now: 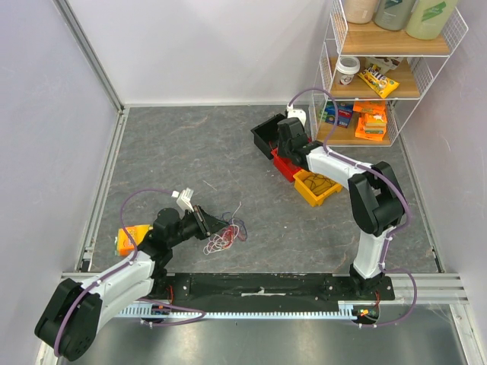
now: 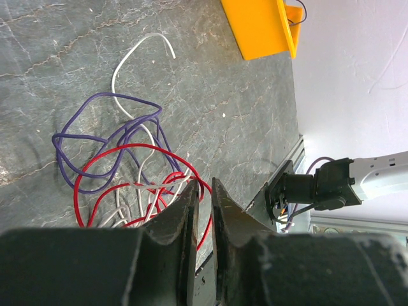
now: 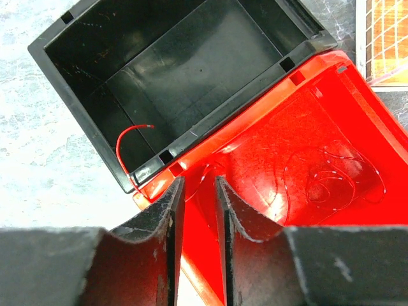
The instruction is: Untangle the cables
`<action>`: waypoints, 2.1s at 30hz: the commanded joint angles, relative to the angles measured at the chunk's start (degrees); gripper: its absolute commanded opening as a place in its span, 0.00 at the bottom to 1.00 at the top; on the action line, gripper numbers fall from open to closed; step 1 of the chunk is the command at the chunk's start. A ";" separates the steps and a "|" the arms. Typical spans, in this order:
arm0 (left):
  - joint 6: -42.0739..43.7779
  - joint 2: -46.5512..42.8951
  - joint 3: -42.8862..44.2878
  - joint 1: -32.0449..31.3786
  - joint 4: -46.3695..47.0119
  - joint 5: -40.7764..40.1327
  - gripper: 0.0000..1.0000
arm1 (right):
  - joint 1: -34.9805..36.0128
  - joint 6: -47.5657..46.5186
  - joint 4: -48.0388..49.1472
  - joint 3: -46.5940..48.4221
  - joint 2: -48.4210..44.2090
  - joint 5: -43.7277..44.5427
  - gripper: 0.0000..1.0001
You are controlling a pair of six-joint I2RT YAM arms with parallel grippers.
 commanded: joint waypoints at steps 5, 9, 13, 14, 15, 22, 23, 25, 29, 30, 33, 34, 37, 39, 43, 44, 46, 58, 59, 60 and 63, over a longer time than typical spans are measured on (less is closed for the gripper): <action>0.62 0.24 -4.48 -0.23 2.76 0.62 0.19 | 0.00 -0.84 2.15 -0.43 1.26 1.34 0.29; 0.62 0.06 -4.48 -0.23 2.67 0.62 0.19 | -0.17 -2.25 1.97 0.37 2.49 2.83 0.16; 0.62 -0.02 -4.57 -0.23 2.67 0.53 0.19 | -0.17 -5.40 -1.70 1.24 2.93 8.61 0.00; 0.62 -0.03 -4.48 -0.14 2.76 0.53 0.19 | -0.26 -6.80 -2.94 1.33 2.93 11.25 0.00; 0.71 0.06 -4.39 -0.14 2.67 0.70 0.19 | -0.26 -8.82 -4.25 1.60 3.19 13.80 0.00; 1.32 2.08 -3.95 -0.23 4.43 2.46 0.20 | 0.18 -29.02 -8.22 5.36 7.58 25.25 0.00; 1.41 2.61 -3.86 -0.14 4.69 2.81 0.20 | 0.35 -32.53 -8.83 6.86 9.68 25.77 0.00; 1.59 3.14 -3.86 -0.05 5.22 3.34 0.19 | 1.06 -37.82 -10.06 9.76 12.06 24.03 0.00; 1.68 2.96 -3.86 -0.22 5.48 3.43 0.19 | 1.23 -44.42 -12.96 13.02 14.01 12.11 0.00; 1.68 3.05 -3.86 -0.14 5.40 3.43 0.19 | 1.23 -45.83 -13.14 13.46 14.44 10.15 0.00; 1.76 3.14 -3.77 -0.05 5.40 3.60 0.19 | 0.53 -47.86 -13.32 15.04 16.02 5.66 0.00; 1.85 3.31 -3.69 -0.14 5.48 3.78 0.19 | -0.08 -48.21 -13.14 15.48 16.29 3.82 0.00; 2.12 3.93 -3.42 -0.05 5.49 4.04 0.19 | -0.96 -50.23 -13.58 15.40 16.12 -2.15 0.00; 2.12 4.37 -3.34 -0.05 5.66 4.13 0.20 | -1.22 -51.29 -13.67 14.96 15.59 -4.10 0.00; 1.94 4.63 -3.42 -0.14 5.92 3.96 0.19 | -2.10 -51.20 -13.59 14.08 12.87 -4.20 0.17; 1.94 4.72 -3.34 -0.14 6.01 3.96 0.19 | -2.19 -50.94 -13.15 13.99 12.08 -3.24 0.17; 1.94 4.72 -3.34 -0.14 6.01 3.87 0.19 | -2.46 -50.24 -12.53 14.25 9.98 -2.35 0.21; 1.76 4.63 -3.42 -0.23 6.01 3.78 0.20 | -2.55 -45.23 -13.93 14.61 -1.01 -4.02 0.46; 1.76 4.55 -3.42 -0.05 6.01 3.69 0.20 | -2.63 -44.70 -13.85 14.52 -1.63 -4.11 0.48; 1.76 4.63 -3.42 -0.22 6.01 3.78 0.20 | -2.63 -44.52 -14.11 14.52 -2.07 -4.19 0.48; 1.76 4.55 -3.51 -0.23 6.01 3.69 0.20 | -2.46 -43.56 -14.55 14.78 -3.30 -3.58 0.52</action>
